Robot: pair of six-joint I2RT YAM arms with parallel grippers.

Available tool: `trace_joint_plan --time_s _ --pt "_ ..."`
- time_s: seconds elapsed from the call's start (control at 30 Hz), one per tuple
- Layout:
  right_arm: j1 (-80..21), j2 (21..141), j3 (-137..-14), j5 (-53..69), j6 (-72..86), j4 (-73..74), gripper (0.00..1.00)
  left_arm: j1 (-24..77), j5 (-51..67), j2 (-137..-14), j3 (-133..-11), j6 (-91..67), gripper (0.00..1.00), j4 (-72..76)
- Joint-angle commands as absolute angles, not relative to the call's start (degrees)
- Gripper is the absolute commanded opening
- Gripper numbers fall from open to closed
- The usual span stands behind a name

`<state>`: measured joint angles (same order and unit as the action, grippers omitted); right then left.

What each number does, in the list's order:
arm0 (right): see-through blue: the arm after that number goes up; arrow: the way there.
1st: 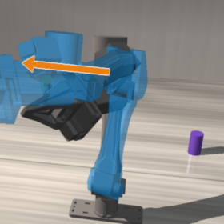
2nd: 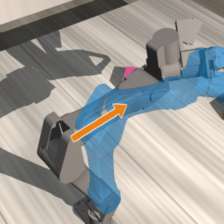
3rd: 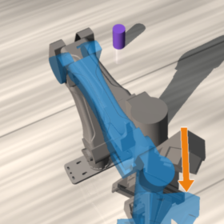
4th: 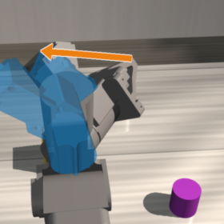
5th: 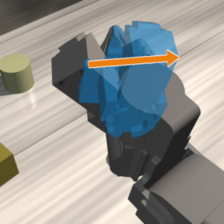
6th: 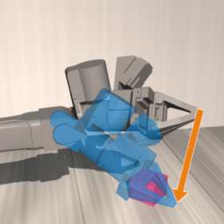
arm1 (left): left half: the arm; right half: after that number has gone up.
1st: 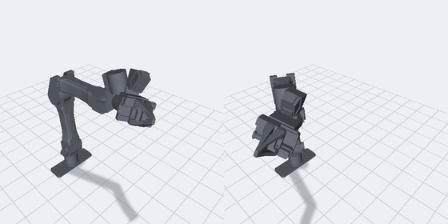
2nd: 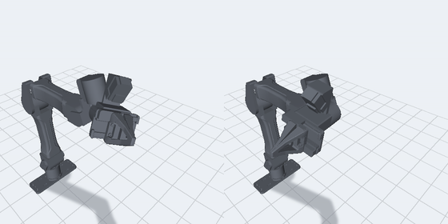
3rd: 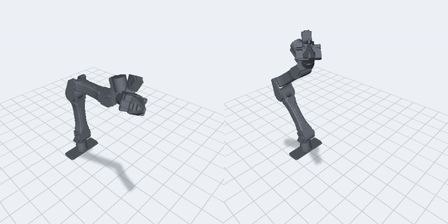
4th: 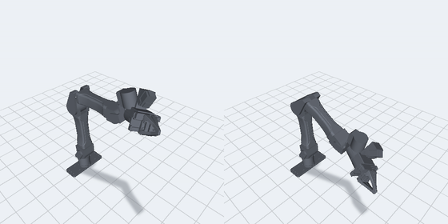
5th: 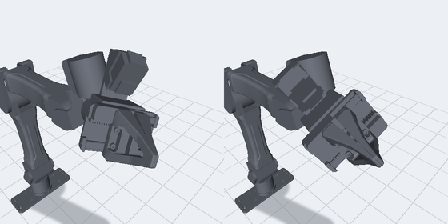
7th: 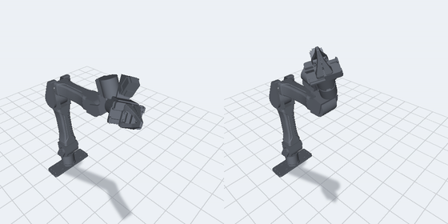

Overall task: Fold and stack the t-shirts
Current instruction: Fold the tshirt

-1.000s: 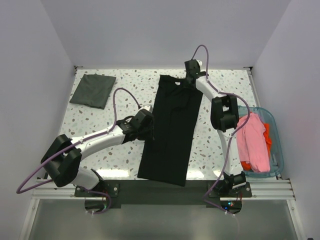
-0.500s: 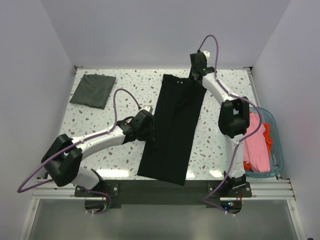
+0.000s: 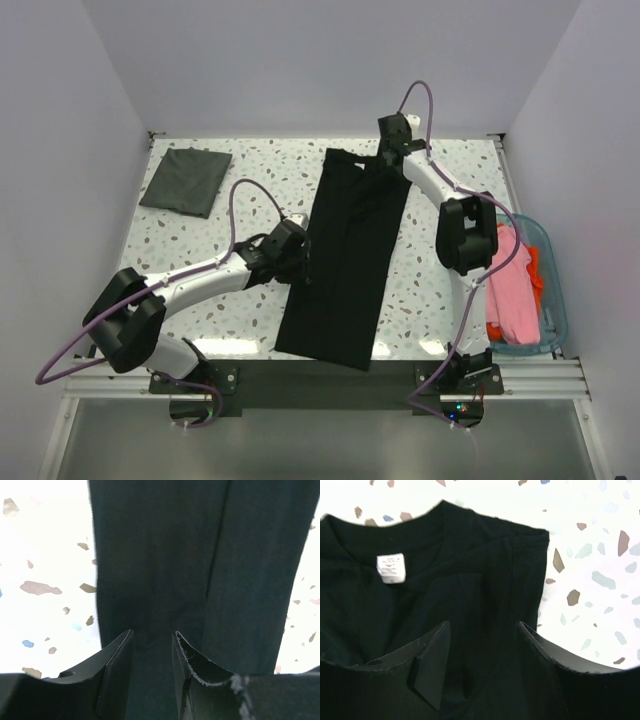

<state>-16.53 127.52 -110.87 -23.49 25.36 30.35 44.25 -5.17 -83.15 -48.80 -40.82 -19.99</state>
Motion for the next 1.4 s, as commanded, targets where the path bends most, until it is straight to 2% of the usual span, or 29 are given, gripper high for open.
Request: trace_joint_plan --time_s 0.0,0.07,0.1,0.13,0.27,0.5,0.97,1.37 --pt "-16.3 125.1 -108.3 -25.7 26.2 30.7 0.58 43.9 -0.8 -83.2 -48.6 -37.0 0.41 -16.0" --pt "-16.6 123.1 -103.7 -24.1 27.1 29.0 0.54 44.3 -0.5 -83.2 -48.5 -36.6 0.41 -16.2" --pt "-16.9 121.1 -101.9 -23.7 27.2 28.1 0.47 44.7 -0.5 -83.2 -48.5 -36.4 0.41 -16.3" --pt "-17.7 120.2 -100.2 -23.6 27.5 27.4 0.45 45.0 -0.4 -83.3 -48.5 -36.4 0.41 -16.1" --pt "-18.9 119.4 -94.5 -20.9 29.4 24.4 0.43 45.7 -0.3 -84.3 -48.6 -36.4 0.41 -15.6" --pt "-19.5 120.9 -93.3 -19.8 31.1 22.6 0.43 46.8 -0.3 -84.6 -48.4 -36.6 0.41 -15.6" --pt "-22.6 111.2 -85.7 -23.8 35.1 18.9 0.43 46.8 -0.3 -84.6 -47.9 -36.3 0.41 -15.8" --pt "-23.9 120.8 -93.3 -22.9 35.0 21.8 0.45 46.8 -0.7 -84.3 -47.8 -36.2 0.41 -16.3"
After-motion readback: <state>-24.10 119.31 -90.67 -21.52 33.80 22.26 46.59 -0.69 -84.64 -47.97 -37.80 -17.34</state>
